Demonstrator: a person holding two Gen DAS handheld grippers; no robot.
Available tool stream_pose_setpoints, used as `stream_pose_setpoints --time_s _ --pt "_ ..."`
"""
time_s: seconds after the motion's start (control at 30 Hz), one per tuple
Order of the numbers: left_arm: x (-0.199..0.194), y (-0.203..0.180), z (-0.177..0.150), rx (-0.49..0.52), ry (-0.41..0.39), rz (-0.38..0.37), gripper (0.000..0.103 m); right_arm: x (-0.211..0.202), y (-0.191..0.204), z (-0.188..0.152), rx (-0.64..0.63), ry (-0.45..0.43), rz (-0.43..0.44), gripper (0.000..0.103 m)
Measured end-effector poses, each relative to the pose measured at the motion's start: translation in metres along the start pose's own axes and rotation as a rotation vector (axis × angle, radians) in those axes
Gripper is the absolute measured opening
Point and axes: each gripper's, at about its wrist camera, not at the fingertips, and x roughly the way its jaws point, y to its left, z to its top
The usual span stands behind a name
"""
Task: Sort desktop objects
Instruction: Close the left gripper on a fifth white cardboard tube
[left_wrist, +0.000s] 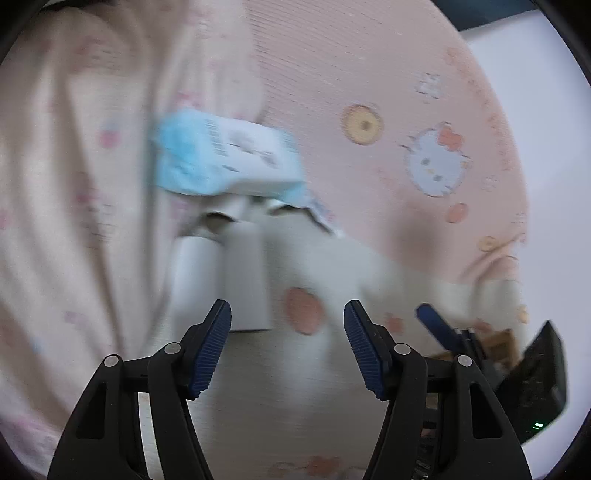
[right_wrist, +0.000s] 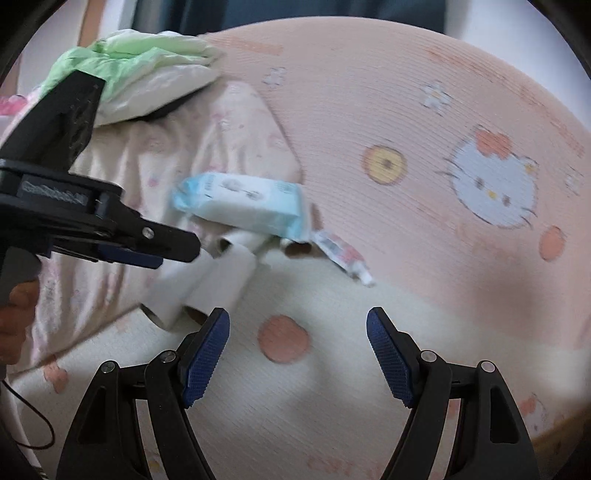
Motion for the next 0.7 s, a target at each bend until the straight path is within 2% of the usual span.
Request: stream_pose_setpoints --time_s 0.07,0.17,0.3,0.47,0.7 --pt "-0.001 0.011 0.000 0.001 0.010 0.049 0.067 0.006 0.010 0.003 0.012 -0.011 0.047 0.075" --pt "0.002 0.027 -0.002 -0.031 0.031 0.076 0.067 0.016 0.030 0.006 0.007 -0.008 0.112 0.075" --pt "0.015 0.046 -0.004 -0.099 0.086 0.068 0.063 0.028 0.058 0.001 -0.056 -0.006 0.091 0.075" --pt "0.029 0.065 -0.003 -0.192 0.112 0.064 0.052 0.038 0.066 -0.011 -0.033 0.042 0.118 0.075" --pt "0.045 0.058 -0.008 -0.157 0.173 0.112 0.047 0.053 0.064 -0.024 0.075 0.098 0.192 0.075"
